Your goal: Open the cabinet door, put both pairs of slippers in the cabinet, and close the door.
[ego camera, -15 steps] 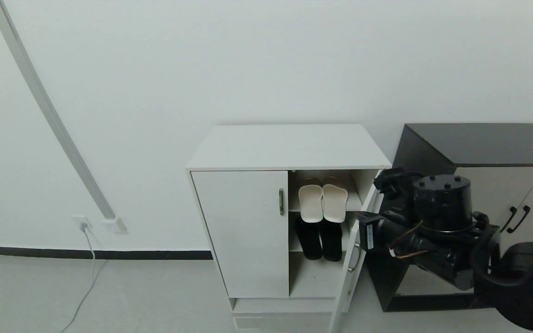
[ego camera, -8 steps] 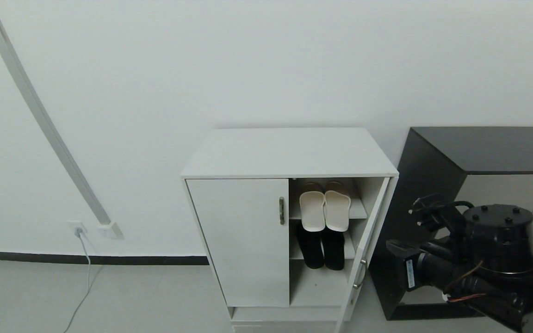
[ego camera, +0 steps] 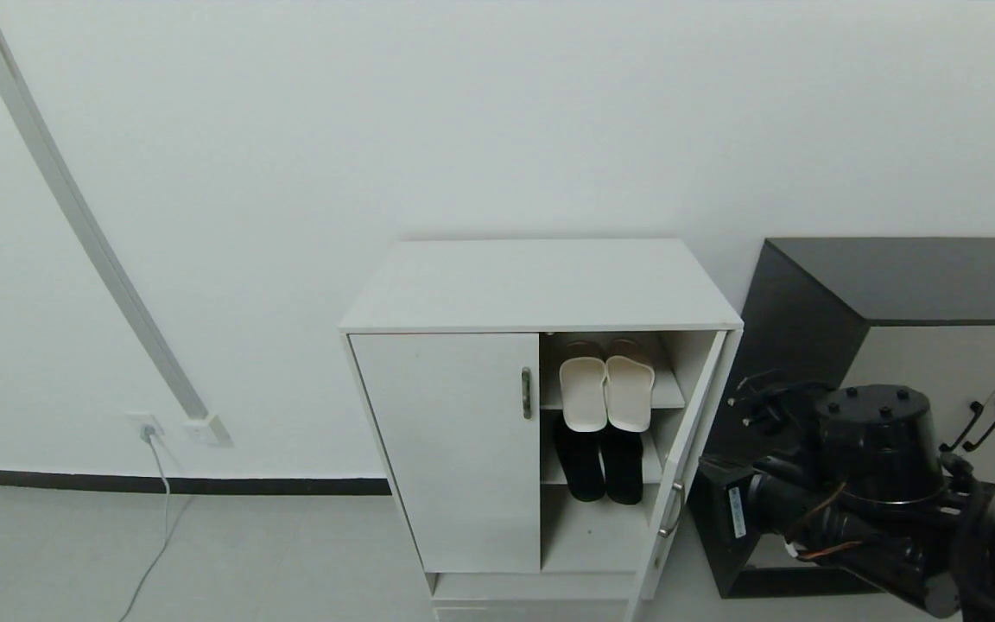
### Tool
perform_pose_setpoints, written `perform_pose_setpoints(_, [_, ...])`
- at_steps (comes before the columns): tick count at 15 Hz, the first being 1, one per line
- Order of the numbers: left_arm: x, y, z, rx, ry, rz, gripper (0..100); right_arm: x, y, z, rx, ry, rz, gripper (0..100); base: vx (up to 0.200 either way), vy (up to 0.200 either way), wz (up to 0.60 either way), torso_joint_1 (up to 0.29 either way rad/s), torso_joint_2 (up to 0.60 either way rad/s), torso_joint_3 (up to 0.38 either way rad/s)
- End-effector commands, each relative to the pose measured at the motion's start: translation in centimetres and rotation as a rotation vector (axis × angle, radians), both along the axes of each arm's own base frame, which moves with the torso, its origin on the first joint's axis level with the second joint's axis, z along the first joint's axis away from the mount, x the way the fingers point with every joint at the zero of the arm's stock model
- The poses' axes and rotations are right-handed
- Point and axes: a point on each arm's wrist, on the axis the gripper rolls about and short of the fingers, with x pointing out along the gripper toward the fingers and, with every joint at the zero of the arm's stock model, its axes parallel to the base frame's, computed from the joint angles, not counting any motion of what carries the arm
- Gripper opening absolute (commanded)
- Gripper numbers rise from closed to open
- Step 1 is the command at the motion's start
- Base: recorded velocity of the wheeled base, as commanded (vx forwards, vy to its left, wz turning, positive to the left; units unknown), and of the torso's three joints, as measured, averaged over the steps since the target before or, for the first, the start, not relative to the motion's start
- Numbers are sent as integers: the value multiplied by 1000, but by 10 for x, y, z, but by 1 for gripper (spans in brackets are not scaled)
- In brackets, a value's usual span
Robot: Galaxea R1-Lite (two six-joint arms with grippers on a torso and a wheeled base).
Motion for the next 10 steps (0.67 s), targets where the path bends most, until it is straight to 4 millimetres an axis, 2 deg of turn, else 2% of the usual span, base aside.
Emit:
perform_pose_setpoints(1, [0, 0, 0, 0, 1, 0, 0, 14, 12, -11, -8, 19, 8, 0, 0, 0, 0, 0, 0, 0])
perform_pose_setpoints(10, [0, 0, 0, -1, 1, 18, 0, 62, 41, -29, 40, -50, -8, 0, 0, 0, 0, 0, 0, 0])
